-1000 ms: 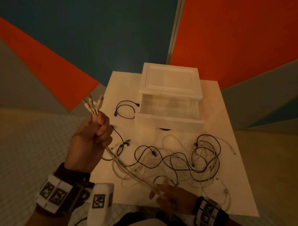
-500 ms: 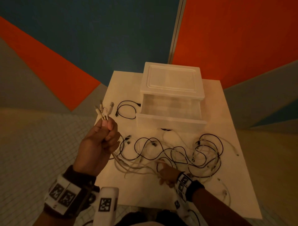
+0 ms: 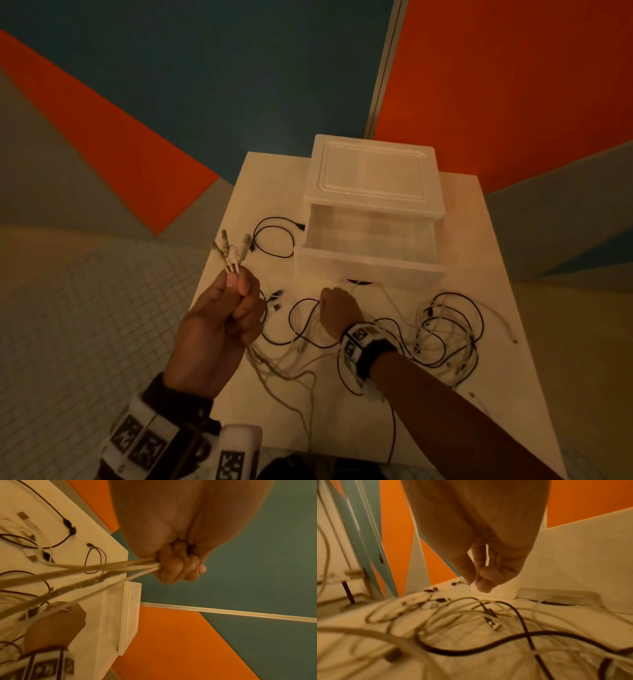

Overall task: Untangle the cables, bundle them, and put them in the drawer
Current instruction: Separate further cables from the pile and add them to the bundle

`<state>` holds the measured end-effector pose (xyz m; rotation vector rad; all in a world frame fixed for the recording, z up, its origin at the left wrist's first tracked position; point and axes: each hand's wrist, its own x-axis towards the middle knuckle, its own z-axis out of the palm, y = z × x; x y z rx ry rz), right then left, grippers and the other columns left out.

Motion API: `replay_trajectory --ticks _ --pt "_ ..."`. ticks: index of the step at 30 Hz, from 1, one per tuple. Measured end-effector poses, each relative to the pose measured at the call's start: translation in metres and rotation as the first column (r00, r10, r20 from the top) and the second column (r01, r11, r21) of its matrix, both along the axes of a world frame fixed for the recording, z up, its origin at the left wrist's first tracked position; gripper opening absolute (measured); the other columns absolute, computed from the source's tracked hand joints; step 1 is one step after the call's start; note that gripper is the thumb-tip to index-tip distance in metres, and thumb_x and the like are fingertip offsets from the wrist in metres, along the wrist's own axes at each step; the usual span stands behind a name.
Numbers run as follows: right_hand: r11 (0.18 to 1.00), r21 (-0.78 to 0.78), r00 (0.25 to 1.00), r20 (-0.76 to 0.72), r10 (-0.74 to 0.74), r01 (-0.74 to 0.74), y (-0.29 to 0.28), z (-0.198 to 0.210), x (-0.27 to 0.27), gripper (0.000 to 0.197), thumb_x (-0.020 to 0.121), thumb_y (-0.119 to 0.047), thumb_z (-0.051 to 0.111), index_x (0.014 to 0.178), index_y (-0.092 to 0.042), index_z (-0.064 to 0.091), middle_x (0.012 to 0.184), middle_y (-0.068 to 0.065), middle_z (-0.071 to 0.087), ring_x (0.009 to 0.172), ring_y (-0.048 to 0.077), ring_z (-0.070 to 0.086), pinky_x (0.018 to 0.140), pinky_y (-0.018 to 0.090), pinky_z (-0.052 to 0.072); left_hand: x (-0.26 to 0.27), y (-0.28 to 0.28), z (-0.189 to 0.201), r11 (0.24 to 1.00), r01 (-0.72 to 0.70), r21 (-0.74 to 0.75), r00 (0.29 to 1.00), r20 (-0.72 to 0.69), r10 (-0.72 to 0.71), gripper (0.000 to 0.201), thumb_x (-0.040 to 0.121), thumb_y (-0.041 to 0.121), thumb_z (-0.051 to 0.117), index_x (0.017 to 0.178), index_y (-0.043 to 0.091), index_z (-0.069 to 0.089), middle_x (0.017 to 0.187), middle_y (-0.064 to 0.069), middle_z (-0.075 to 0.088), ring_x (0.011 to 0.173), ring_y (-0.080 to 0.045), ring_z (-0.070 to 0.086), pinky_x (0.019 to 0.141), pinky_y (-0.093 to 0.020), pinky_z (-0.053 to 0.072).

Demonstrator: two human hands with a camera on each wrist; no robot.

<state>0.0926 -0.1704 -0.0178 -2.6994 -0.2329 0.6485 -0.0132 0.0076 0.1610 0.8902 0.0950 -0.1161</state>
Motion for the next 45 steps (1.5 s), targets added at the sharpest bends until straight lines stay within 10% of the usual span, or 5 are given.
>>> replay_trajectory --ticks 11,16,25,34,45 --pt "0.972 -0.196 0.987 0.067 0.146 -0.130 0.007 -0.039 0.022 0.027 0.094 -0.018 0.046 0.118 -0.015 0.057 0.145 0.014 0.037 0.122 0.032 0.046 0.092 0.042 0.045 -0.002 -0.002 -0.003 0.999 -0.037 0.021 0.997 -0.073 0.038 0.023 0.094 0.020 0.038 0.075 0.016 0.050 0.063 0.003 0.030 0.047 -0.005 0.024 0.042 -0.021 0.018" --pt "0.984 0.174 0.966 0.242 -0.088 0.045 0.012 0.001 0.027 0.007 0.095 -0.018 0.046 0.094 -0.020 0.052 0.091 0.005 0.062 0.088 0.026 0.059 0.070 0.037 0.048 -0.003 0.001 -0.003 1.000 -0.031 0.003 0.998 -0.058 0.031 0.021 0.094 0.018 0.038 0.077 0.016 0.049 0.063 0.004 0.031 0.047 -0.004 0.026 0.041 -0.019 0.023" --pt "0.360 0.854 0.913 -0.408 0.016 0.375 -0.032 0.151 0.026 0.036 0.091 0.007 0.034 0.106 0.005 0.066 0.108 0.018 0.071 0.101 0.031 0.069 0.084 0.035 0.053 0.001 0.007 0.000 0.999 -0.034 0.032 0.999 -0.011 0.035 0.018 0.092 0.013 0.037 0.079 0.017 0.049 0.064 0.005 0.029 0.050 -0.007 0.017 0.043 -0.021 0.022" --pt "0.633 0.742 0.937 0.341 -0.076 -0.219 -0.048 0.193 -0.001 0.019 0.091 0.000 0.060 0.103 -0.007 0.073 0.086 0.007 0.070 0.073 0.017 0.069 0.075 0.038 0.058 0.010 -0.011 0.013 0.997 -0.043 0.064 0.999 -0.021 0.044 0.031 0.100 0.009 0.027 0.078 0.014 0.048 0.063 0.003 0.032 0.050 -0.007 0.020 0.045 -0.022 0.019" --pt "0.660 0.740 0.925 0.330 -0.191 -0.128 -0.041 0.198 -0.012 0.017 0.094 -0.019 0.061 0.082 -0.013 0.072 0.074 0.002 0.070 0.072 0.018 0.067 0.072 0.039 0.055 0.014 -0.024 0.015 0.987 -0.044 0.153 0.999 0.038 0.038 0.022 0.100 0.019 0.034 0.084 0.011 0.047 0.069 -0.001 0.038 0.055 -0.011 0.022 0.050 -0.026 0.020"
